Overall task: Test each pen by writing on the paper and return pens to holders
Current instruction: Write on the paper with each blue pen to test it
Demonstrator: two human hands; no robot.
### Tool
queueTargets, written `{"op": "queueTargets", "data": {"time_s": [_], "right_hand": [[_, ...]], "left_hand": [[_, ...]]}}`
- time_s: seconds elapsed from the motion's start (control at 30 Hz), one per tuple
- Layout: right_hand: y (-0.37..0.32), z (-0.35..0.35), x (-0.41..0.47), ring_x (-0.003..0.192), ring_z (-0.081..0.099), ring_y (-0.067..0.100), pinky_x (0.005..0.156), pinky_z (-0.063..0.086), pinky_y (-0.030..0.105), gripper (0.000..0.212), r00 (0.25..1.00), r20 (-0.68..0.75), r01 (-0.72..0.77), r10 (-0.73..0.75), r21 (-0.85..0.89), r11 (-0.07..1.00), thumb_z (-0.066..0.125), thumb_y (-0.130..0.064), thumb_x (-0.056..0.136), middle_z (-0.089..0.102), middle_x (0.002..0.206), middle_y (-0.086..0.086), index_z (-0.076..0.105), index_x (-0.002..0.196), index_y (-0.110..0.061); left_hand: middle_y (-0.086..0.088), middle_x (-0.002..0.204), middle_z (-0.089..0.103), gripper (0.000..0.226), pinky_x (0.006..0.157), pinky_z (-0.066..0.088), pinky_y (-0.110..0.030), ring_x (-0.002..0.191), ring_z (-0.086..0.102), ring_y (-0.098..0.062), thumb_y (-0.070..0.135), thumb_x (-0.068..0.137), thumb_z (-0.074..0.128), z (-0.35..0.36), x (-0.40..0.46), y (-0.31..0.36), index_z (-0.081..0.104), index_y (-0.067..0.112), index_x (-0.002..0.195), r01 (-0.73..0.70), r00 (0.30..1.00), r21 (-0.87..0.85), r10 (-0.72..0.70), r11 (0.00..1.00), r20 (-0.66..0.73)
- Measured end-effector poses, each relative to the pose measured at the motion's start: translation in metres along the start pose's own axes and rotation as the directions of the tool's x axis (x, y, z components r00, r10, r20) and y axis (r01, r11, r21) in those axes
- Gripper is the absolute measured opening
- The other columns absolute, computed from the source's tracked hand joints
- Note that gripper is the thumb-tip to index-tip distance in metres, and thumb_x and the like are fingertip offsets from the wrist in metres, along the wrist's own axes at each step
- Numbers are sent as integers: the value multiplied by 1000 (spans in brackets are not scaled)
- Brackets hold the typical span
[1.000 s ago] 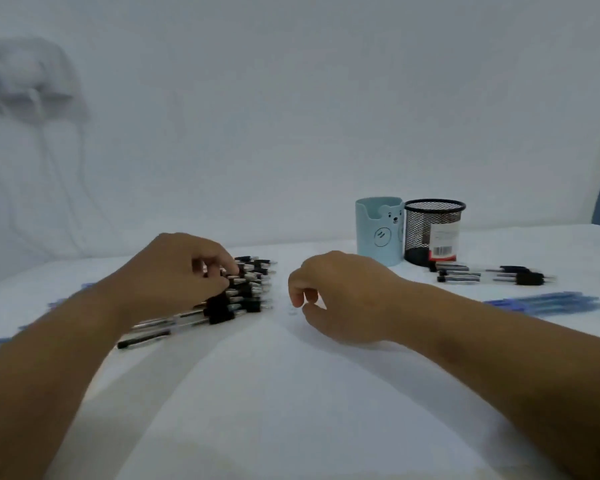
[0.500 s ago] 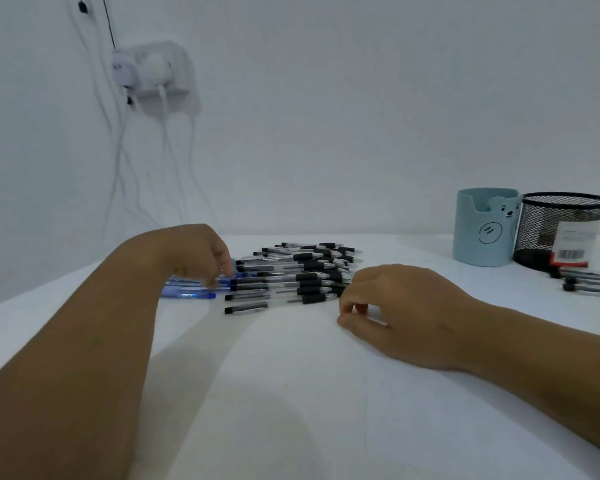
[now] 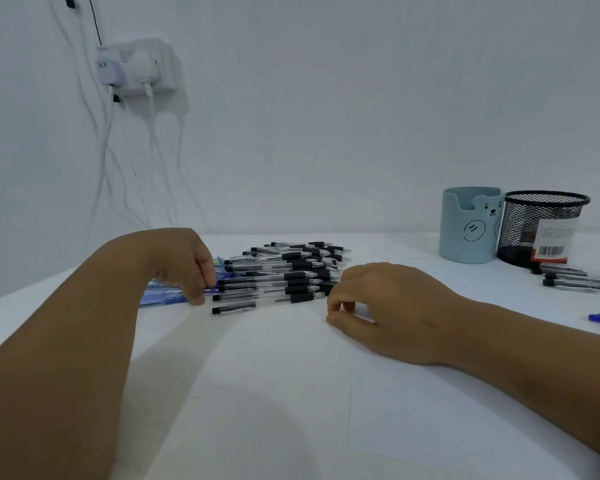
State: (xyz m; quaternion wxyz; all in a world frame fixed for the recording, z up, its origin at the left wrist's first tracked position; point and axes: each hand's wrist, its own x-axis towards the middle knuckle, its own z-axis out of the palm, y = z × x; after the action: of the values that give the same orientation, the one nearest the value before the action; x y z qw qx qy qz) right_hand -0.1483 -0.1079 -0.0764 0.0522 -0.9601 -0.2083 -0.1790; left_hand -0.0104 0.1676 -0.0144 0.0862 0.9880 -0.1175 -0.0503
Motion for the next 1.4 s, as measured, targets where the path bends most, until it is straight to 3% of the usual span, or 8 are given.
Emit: {"op": "queueTargets", "data": {"time_s": [0.43,0.67,0.77,0.9,1.03,1.17,1.3,1.4], "right_hand": [[3,2,0,92,54,6,84,49,34,23,1000,-11,14,-14,19,1000,47,-50,99,57,94,-16,62,98,-33],[3,1,0,94,54,6,84,48,33,23,1000,-2,15,-15,28,999,47,-49,99,58,96,-16,63,100,-33],[5,1,1,94,54,7,83,48,32,24,1000,-8,18,-18,30,999,47,-49,99,57,96,-15,63,100,-32],[6,2,1,86,52,1,77,44,27,22,999,-36,8,-6,46,999,49,-49,98,60,94,-17,63,100,-33],[6,-4,1,71,56,11,64,46,28,27,968,-203,-52,147,411,910,51,-57,93,64,88,-17,67,96,-35],[4,-9,-1,74,60,13,69,49,26,48,952,-173,-85,250,638,765,52,-73,82,70,89,-15,72,102,-35],[4,-6,2,64,51,27,64,43,32,33,952,-123,-111,280,715,690,64,-43,95,63,72,15,70,75,-17],[12,-8,0,57,48,18,58,41,30,35,932,-126,-178,341,660,730,64,-35,97,64,71,19,67,71,-12]], "left_hand": [[1,91,74,31,59,40,-17,75,62,-6,-5,74,78,0,-2,3,74,24,84,-118,975,-81,100,990,-198],[2,96,68,35,49,42,-25,67,63,-27,-4,78,72,-13,-10,11,73,28,91,-315,843,-391,66,865,-533],[1,94,68,36,64,53,-32,69,62,-23,-7,81,70,-18,-14,16,73,26,92,-433,781,-576,-31,694,-624],[-2,87,63,29,73,60,-34,67,61,-17,-11,89,63,-23,-18,33,67,17,94,-578,764,-779,-173,245,-621],[-5,81,59,21,73,60,-29,61,59,-14,-9,94,58,-12,-19,69,63,11,96,-595,802,-794,-165,-128,-574],[-8,77,55,21,76,61,-28,59,60,-13,-11,94,56,13,-24,113,65,8,95,-526,851,-814,-143,-247,-506],[-10,85,58,22,74,59,-23,74,67,-20,-8,95,54,38,-28,144,68,10,97,-489,872,-845,-111,-217,-476],[-11,88,63,10,72,60,-27,74,71,-22,1,96,58,43,-28,152,67,6,98,-311,945,-877,-21,-368,-326]]}}
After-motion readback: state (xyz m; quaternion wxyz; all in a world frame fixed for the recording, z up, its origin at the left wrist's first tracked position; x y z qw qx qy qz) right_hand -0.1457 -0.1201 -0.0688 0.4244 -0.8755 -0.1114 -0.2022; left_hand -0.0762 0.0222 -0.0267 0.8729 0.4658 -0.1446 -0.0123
